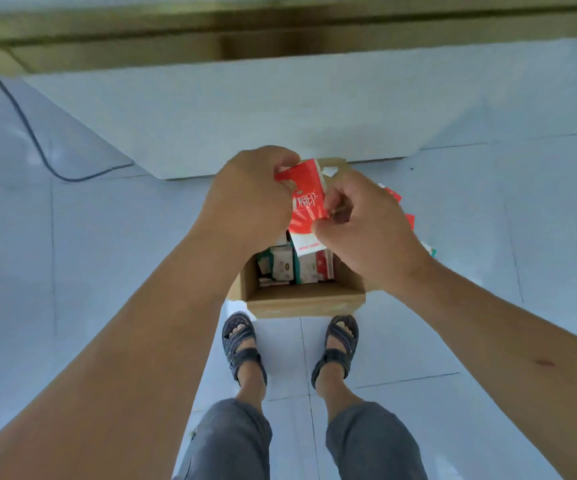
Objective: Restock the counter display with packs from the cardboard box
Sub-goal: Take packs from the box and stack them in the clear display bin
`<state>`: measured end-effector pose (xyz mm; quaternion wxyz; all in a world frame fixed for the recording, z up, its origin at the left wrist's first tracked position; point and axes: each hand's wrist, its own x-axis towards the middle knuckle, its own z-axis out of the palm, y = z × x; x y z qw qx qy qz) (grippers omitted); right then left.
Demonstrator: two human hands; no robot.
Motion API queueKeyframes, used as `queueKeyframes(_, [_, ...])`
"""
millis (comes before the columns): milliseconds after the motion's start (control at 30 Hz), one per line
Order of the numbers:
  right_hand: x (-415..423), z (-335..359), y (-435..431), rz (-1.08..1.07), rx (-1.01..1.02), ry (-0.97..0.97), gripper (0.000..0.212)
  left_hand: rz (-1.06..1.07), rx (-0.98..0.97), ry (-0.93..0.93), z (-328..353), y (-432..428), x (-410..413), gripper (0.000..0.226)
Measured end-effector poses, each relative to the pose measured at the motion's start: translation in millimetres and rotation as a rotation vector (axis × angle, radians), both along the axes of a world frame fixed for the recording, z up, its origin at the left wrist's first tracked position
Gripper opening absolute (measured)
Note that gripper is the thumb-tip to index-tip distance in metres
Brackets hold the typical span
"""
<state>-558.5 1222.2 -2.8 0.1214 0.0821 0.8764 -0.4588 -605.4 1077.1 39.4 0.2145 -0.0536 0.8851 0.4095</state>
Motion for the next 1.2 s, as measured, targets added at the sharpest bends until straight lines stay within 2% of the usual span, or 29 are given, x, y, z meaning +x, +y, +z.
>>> queueKeyframes(167, [8.8,117.4,-6.3,-0.165,-0.261,0.004,0.029,-0.045,0.085,0.103,112.7,-3.4,1.8,0.034])
queueKeyframes(267, [15.1,196.6,-8.9,-0.22,-0.448,0.052,0.022,-0.086,0.177,0.15,183.7,-11.4,6.0,0.025])
queueKeyframes(367, [14.6,267.1,-11.8,-0.182,-0.525,0.081,0.017,-0.059,0.248,0.131,242.7,-21.3,9.6,0.027])
queueKeyframes(533, [0.2,349.5,-16.7,-0.226,-0.577,0.132,0.027,-0.054,0.356,0.107,320.7,-40.6,3.1,0.026])
queueKeyframes(600, [-7.9,368.9,-21.5,-0.314,-0.641,0.146,0.037,-0.078,0.375,0.099,342.9,-49.7,0.1,0.026])
queueKeyframes(733, [-26.1,395.0,-31.8,-0.467,-0.822,0.196,0.044,-0.2,0.392,0.048,376.6,-60.2,-9.3,0.034])
queueKeyframes(800, [-32.6,403.9,-35.6,-0.483,-0.858,0.2,0.05,-0.265,0.388,0.017,387.9,-61.9,-14.3,0.04])
queueKeyframes(900, [-39.0,412.4,-34.9,-0.472,-0.913,0.158,0.046,-0.328,0.384,-0.006,401.9,-63.0,-20.3,0.042])
queueKeyframes(1033, [-50.4,425.0,-22.5,-0.381,-0.939,0.074,0.051,-0.097,0.446,0.017,416.2,-60.3,-30.5,0.043])
queueKeyframes(1133, [-62.9,439.2,-16.7,-0.205,-0.909,-0.013,0.057,0.056,0.472,0.088,425.3,-50.0,-37.3,0.043])
queueKeyframes(1200, [-72.0,447.7,-14.1,-0.118,-0.908,-0.05,0.053,0.135,0.495,0.121,431.1,-42.0,-40.5,0.042])
